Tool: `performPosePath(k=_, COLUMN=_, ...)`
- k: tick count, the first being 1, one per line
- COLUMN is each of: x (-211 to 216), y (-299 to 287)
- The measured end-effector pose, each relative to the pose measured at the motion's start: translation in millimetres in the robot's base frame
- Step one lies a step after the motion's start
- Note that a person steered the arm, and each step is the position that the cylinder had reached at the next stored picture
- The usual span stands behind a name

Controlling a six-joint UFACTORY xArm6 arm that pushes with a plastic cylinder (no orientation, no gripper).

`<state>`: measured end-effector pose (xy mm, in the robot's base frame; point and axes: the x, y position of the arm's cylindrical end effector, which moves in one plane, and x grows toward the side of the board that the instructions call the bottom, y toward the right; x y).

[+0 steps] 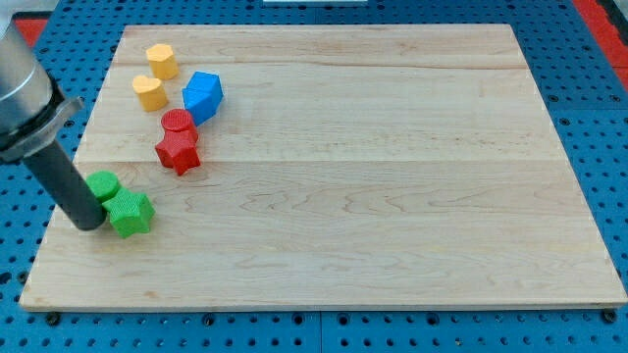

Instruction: Push the green circle to the yellow heart

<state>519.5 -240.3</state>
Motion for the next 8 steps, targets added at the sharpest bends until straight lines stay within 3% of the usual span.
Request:
performPosePath(k=4, x=-71.8, y=0.0)
performPosePath(k=6, x=-58.7, y=41.8)
performPosePath(k=8, x=-91.3, y=0.0)
